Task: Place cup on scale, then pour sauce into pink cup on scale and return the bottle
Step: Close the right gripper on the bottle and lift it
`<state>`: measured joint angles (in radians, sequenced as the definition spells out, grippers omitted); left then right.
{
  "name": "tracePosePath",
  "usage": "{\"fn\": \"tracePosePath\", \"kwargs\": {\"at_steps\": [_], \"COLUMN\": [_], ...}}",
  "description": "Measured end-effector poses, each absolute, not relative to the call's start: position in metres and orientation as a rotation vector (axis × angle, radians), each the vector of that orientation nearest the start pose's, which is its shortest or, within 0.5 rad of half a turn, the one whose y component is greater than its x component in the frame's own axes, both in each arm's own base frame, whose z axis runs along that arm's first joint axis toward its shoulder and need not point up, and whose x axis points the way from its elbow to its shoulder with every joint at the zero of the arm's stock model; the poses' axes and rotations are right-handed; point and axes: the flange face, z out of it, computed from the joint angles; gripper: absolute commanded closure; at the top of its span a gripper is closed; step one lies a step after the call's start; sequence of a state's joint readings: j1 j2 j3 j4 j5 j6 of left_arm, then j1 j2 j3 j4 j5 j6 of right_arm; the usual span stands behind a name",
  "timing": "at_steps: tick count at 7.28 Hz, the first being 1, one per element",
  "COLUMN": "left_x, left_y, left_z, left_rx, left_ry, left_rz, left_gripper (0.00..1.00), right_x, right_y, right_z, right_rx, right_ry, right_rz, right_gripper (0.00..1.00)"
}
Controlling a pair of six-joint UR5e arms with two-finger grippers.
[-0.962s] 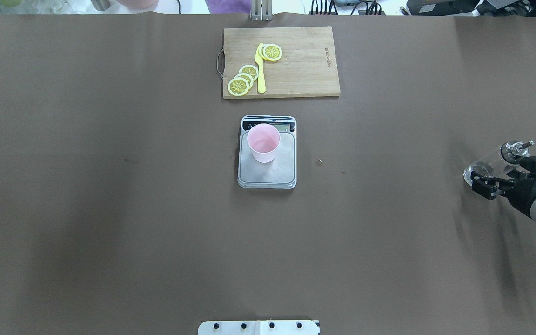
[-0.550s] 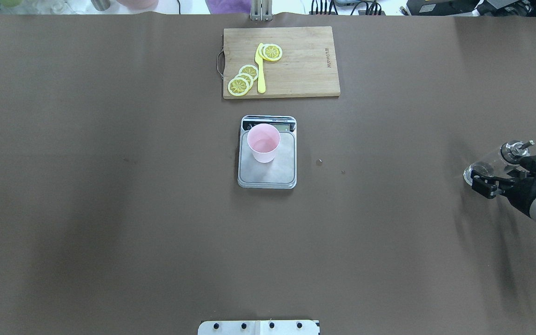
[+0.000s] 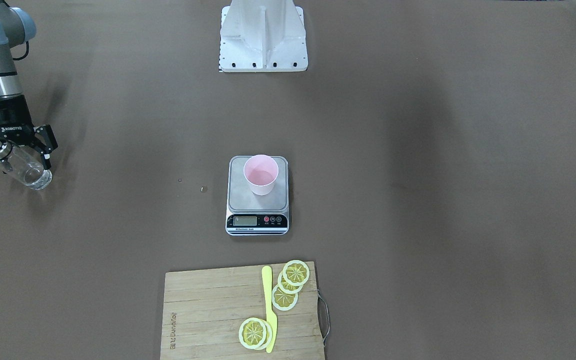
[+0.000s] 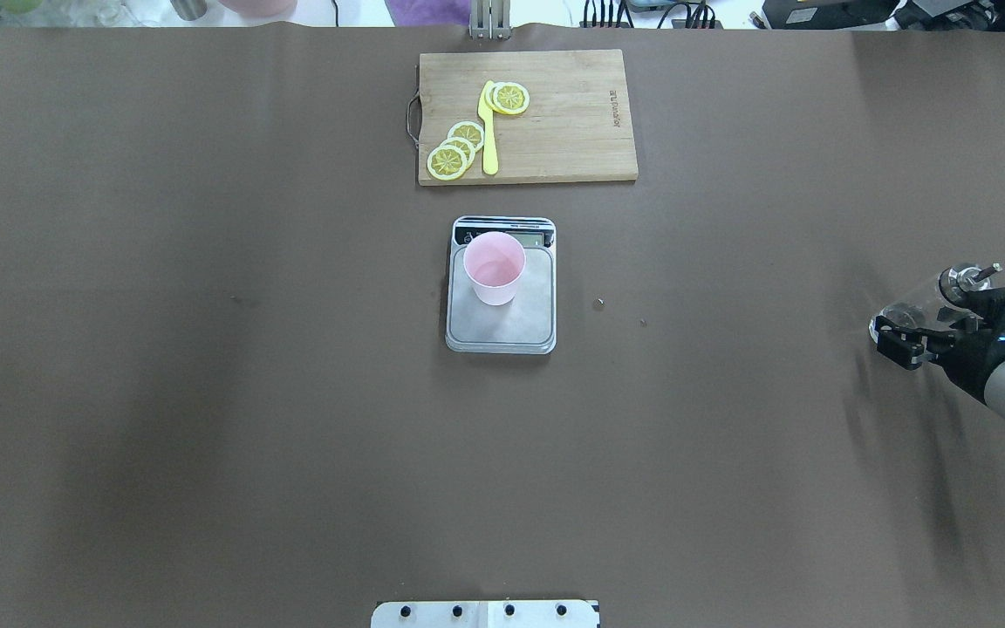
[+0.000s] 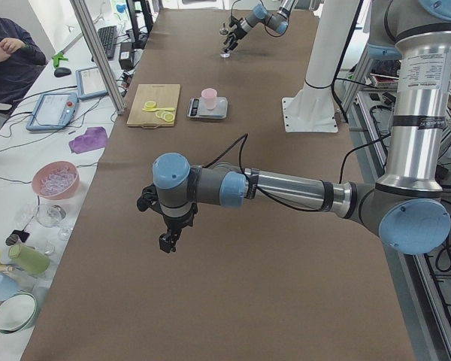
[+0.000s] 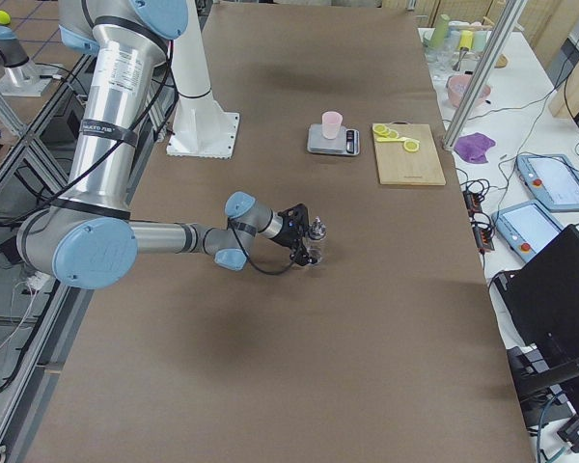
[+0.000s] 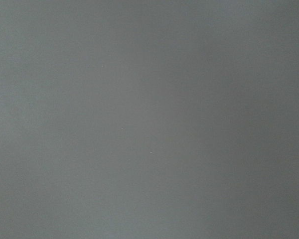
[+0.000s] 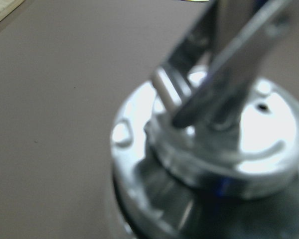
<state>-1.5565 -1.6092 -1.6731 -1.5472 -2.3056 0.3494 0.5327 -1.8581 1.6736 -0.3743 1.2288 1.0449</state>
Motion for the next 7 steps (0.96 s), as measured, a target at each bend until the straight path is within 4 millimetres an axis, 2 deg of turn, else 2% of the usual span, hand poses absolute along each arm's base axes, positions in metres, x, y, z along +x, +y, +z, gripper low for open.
{"fn": "tracePosePath", "kwargs": {"at_steps": [2, 3, 4, 7], "left_x": [-0.0588, -0.0587, -0.0587, -0.0587], "left_y": [-0.5132, -0.5132, -0.5132, -0.5133], "left_z": [0.5949, 0.595, 0.595, 0.5947], "left_rx": [0.232, 0.232, 0.233, 0.233], "left_ry": [0.71, 0.71, 0.71, 0.71], "left_rz": [0.39, 0.391, 0.392, 0.392], "left_gripper": [0.02, 0.02, 0.02, 0.02], "right_x": [-0.2584, -0.2584, -0.2583, -0.258], "right_y": [-0.3457, -0.3458, -0.346, -0.3464], "right_z": [0.6073, 0.6072, 0.607, 0.6065], "right_rx": [0.777, 0.778, 0.781, 0.786], "right_ry": [-0.706, -0.706, -0.705, -0.708], "right_rz": [0.175, 0.175, 0.177, 0.179], "right_gripper": [0.09, 0.15, 0.3, 0.38]}}
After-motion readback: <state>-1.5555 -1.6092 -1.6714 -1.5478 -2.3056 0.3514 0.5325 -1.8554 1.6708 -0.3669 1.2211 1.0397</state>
